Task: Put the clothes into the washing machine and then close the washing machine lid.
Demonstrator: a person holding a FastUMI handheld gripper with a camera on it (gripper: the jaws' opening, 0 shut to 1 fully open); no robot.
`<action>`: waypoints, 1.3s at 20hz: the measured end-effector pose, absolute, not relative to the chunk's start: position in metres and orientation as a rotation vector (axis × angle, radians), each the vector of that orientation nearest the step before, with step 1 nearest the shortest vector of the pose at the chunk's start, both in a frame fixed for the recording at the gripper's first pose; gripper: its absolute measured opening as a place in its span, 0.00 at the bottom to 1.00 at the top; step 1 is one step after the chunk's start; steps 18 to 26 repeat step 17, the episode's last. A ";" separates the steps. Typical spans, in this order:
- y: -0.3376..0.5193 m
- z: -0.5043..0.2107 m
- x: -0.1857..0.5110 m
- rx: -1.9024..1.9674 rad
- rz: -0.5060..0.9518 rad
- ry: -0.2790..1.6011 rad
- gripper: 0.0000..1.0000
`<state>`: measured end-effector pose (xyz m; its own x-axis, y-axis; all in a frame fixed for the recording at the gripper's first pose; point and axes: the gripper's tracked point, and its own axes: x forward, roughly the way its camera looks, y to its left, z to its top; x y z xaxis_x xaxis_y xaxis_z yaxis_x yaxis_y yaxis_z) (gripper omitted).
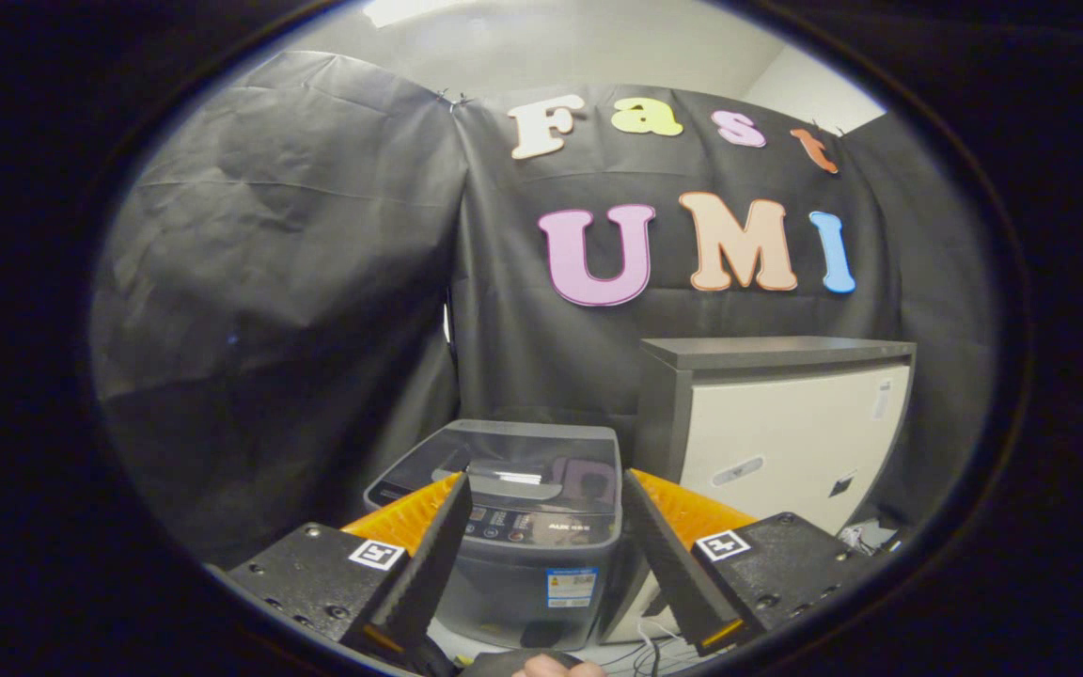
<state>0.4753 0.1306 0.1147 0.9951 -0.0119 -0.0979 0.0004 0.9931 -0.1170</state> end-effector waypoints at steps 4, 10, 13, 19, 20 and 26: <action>0.121 0.106 0.445 -0.083 -0.022 0.092 0.96; 0.096 0.099 0.402 -0.107 -0.071 0.040 0.97; 0.079 0.087 0.386 -0.100 -0.111 0.010 0.97; 0.070 0.055 0.377 -0.067 -0.114 0.050 0.97; 0.070 0.055 0.377 -0.067 -0.114 0.050 0.97; 0.070 0.055 0.377 -0.067 -0.114 0.050 0.97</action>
